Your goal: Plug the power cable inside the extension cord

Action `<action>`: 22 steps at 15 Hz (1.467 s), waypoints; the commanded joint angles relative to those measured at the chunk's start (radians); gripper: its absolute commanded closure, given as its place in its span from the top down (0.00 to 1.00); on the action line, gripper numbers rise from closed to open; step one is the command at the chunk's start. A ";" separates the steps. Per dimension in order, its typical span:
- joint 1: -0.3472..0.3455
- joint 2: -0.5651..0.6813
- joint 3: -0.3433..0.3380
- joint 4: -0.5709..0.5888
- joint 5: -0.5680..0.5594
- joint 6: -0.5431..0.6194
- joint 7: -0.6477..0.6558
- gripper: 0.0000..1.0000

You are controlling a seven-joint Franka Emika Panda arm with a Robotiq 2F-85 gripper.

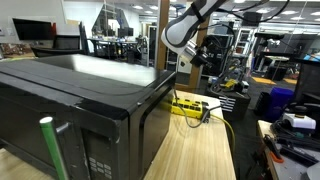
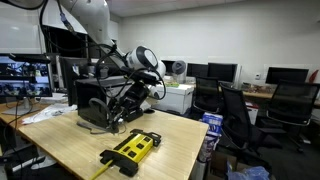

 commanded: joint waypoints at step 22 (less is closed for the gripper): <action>-0.065 0.316 0.043 0.332 -0.001 -0.155 -0.008 0.05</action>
